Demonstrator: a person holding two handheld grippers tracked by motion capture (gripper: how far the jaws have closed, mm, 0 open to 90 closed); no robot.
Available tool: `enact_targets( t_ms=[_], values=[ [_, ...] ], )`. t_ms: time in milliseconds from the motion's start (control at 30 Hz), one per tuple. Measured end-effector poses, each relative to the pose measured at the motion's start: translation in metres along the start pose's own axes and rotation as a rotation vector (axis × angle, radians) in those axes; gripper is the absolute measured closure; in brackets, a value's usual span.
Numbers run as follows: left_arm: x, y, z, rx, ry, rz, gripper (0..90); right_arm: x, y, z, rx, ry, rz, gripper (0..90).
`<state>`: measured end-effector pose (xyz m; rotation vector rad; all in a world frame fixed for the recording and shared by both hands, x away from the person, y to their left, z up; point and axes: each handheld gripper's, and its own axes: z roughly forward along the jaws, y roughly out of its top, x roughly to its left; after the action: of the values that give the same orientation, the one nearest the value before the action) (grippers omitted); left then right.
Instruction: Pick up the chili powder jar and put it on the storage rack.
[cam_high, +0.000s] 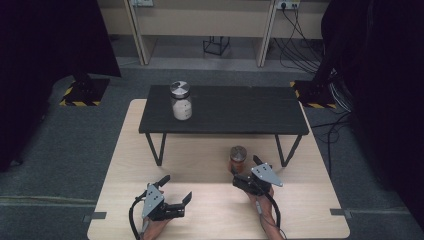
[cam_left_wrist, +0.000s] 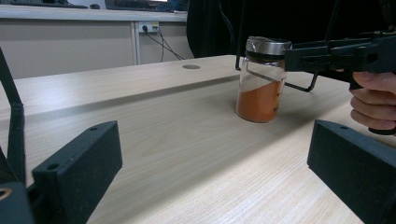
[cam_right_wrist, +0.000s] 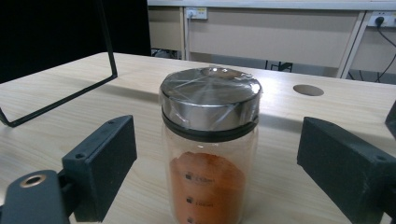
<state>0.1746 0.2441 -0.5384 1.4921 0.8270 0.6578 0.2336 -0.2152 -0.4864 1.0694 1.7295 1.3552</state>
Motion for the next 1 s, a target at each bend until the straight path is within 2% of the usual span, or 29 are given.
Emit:
enact_targets(
  t_ms=[567, 700, 1000],
  values=[
    [0.000, 0.000, 0.000, 0.001, -0.004, 0.003, 2.5, 0.008, 0.008, 0.024, 0.053, -0.030, -0.022, 17.0],
    [0.000, 0.000, 0.000, 0.001, -0.004, 0.003, 2.5, 0.012, 0.011, 0.032, 0.081, -0.047, -0.028, 21.4],
    [0.001, 0.000, 0.000, 0.002, -0.005, 0.003, 2.6, 0.012, 0.009, 0.038, 0.098, -0.039, -0.027, 29.2]
  ],
)
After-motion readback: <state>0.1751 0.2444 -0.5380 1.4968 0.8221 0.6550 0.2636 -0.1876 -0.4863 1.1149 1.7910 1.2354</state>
